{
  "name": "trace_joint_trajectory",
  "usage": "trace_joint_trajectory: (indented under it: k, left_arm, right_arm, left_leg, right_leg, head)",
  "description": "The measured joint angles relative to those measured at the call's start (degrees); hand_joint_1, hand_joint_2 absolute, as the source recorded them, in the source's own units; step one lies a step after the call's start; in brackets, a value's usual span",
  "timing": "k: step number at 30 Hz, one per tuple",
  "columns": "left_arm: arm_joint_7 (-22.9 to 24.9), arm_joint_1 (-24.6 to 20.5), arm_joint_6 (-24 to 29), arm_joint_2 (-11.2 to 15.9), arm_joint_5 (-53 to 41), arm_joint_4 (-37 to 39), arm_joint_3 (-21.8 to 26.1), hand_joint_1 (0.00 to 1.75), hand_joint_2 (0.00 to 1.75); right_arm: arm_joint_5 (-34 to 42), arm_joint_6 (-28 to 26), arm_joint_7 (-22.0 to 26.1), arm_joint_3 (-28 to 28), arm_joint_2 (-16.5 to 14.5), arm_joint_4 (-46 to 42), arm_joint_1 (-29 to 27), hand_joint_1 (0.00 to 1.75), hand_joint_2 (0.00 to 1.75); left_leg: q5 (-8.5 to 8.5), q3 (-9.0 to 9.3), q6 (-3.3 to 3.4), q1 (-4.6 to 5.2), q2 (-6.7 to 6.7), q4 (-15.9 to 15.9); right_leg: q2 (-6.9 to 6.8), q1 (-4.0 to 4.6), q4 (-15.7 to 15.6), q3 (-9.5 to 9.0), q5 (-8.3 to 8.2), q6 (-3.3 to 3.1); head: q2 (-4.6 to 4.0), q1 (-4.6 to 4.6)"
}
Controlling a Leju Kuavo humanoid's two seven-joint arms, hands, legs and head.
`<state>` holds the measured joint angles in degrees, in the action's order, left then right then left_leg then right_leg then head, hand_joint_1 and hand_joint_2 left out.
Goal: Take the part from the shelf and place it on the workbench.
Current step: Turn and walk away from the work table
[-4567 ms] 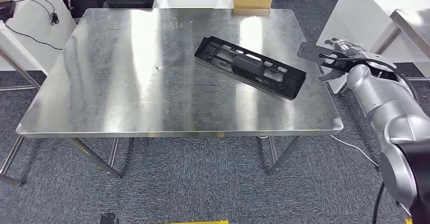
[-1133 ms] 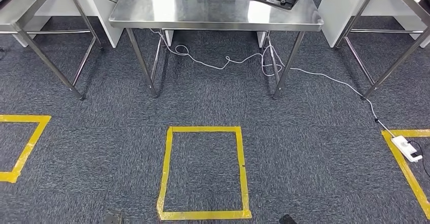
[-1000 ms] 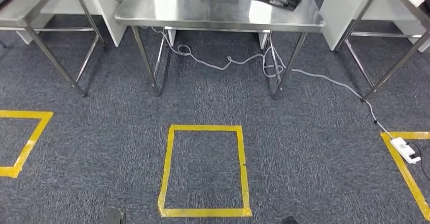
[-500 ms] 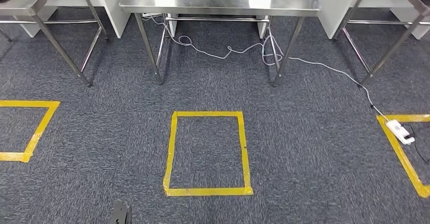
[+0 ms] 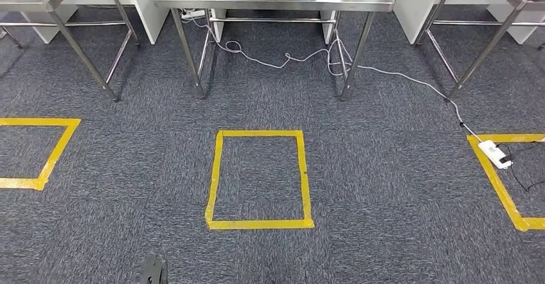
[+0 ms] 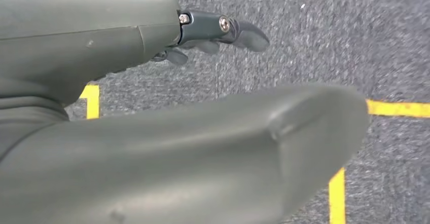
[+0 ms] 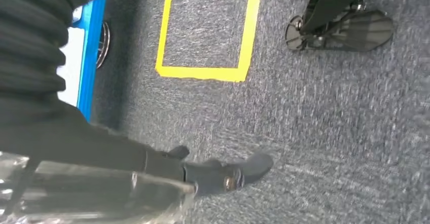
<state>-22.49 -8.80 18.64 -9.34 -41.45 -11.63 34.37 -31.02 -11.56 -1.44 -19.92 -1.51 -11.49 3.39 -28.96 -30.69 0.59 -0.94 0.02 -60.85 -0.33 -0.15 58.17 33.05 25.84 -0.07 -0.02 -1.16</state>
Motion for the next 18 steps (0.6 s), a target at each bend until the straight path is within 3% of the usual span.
trace_joint_trajectory:
  k: [2, 3, 5, 7, 8, 10, 12, 13, 15, 16, 18]
  left_arm:
    - [-0.01, -0.12, 0.08, -0.08, 0.01, -0.02, -0.01, 0.00, 0.00]
    - [0.00, -0.19, 0.12, -0.15, 0.02, -0.01, -0.01, 0.00, 0.00]
    - [0.07, -0.39, 0.30, -0.32, 0.01, -0.01, -0.01, 0.00, 0.00]
    - [0.24, -0.49, 0.61, -0.39, -0.07, -0.02, -0.03, 0.00, 0.00]
    - [0.36, -0.47, 0.77, -0.43, -0.14, -0.02, -0.03, 0.00, 0.00]
    - [0.54, -0.45, 0.92, -0.46, -0.29, -0.02, -0.05, 0.00, 0.00]
    - [0.71, -0.47, 1.01, -0.46, -0.38, -0.03, -0.10, 0.00, 0.00]
    - [0.78, -0.48, 1.05, -0.45, -0.40, -0.05, -0.14, 0.00, 0.00]
    - [0.93, -0.49, 1.13, -0.43, -0.42, -0.08, -0.20, 0.00, 0.00]
    - [1.03, -0.48, 1.15, -0.43, -0.42, -0.09, -0.22, 0.00, 0.00]
    - [1.31, -0.43, 1.17, -0.41, -0.45, -0.09, -0.22, 0.00, 0.00]
  right_arm:
    - [-0.14, 0.00, -0.09, -0.20, 0.02, 0.02, 0.01, 0.00, 1.75]
    - [-0.22, 0.00, -0.16, -0.30, 0.07, 0.03, -0.05, 0.00, 1.75]
    - [-0.33, 0.06, -0.33, -0.42, 0.17, 0.08, -0.16, 0.00, 1.75]
    - [-0.35, 0.18, -0.48, -0.59, 0.21, 0.08, -0.19, 0.00, 1.75]
    - [-0.37, 0.25, -0.58, -0.68, 0.25, 0.08, -0.20, 0.00, 1.75]
    - [-0.45, 0.37, -0.77, -0.80, 0.35, 0.08, -0.22, 0.00, 1.75]
    - [-0.66, 0.47, -0.89, -0.83, 0.38, 0.08, -0.16, 0.00, 1.75]
    - [-0.78, 0.53, -0.92, -0.83, 0.36, 0.08, -0.08, 0.00, 1.75]
    - [-0.98, 0.70, -0.92, -0.83, 0.27, 0.09, 0.03, 0.00, 1.75]
    - [-1.01, 0.82, -0.93, -0.83, 0.25, 0.09, -0.01, 0.00, 1.75]
    - [-1.01, 1.22, -1.03, -0.84, 0.22, 0.10, -0.21, 0.00, 1.75]
  left_leg:
    - [0.83, 0.13, 0.89, 0.24, 0.20, 1.49]
    - [1.69, -0.18, 1.36, 0.18, 0.32, 2.19]
    - [3.48, -1.44, 2.12, -0.18, 0.49, 3.52]
    - [4.85, -3.26, 2.28, -0.22, 0.51, 3.81]
    - [5.59, -4.25, 2.05, -0.29, 0.60, 3.78]
    - [7.09, -6.12, 1.39, -0.59, 0.82, 3.68]
    - [8.54, -7.65, 0.34, -0.91, 0.91, 3.45]
    - [9.19, -8.27, -0.24, -0.94, 0.92, 3.24]
    - [10.40, -8.90, -1.20, -0.74, 0.94, 2.98]
    - [10.95, -8.96, -1.47, -0.76, 0.96, 3.10]
    - [11.35, -9.03, -1.92, -1.31, 0.98, 3.21]
  right_leg:
    - [-0.07, 0.10, -0.09, 0.24, -0.78, 0.87]
    - [-0.02, 0.10, 0.24, 0.67, -0.42, 1.04]
    - [0.14, 0.03, 3.46, 2.44, 2.85, 0.71]
    - [0.26, -0.51, 9.68, 4.66, 7.19, 0.53]
    - [0.26, -0.84, 12.83, 5.29, 8.03, 0.99]
    - [0.26, -1.59, 15.40, 4.58, 6.07, 2.92]
    - [0.25, -2.46, 10.45, -0.09, 3.55, 4.56]
    - [0.32, -2.51, 5.86, -3.49, 3.85, 4.77]
    - [0.42, -2.20, -0.83, -7.48, 5.91, 3.87]
    - [0.46, -1.88, -2.07, -7.93, 6.51, 3.26]
    - [0.33, -2.03, -1.88, -7.28, 6.14, 1.97]
  head:
    - [0.00, -0.01]
    - [0.00, -0.05]
    - [0.00, 0.23]
    - [0.00, 0.47]
    - [0.00, 0.48]
    - [0.00, 0.48]
    - [0.00, 0.53]
    - [0.00, 0.63]
    - [0.00, 0.56]
    - [0.00, 0.44]
    - [0.00, 0.17]
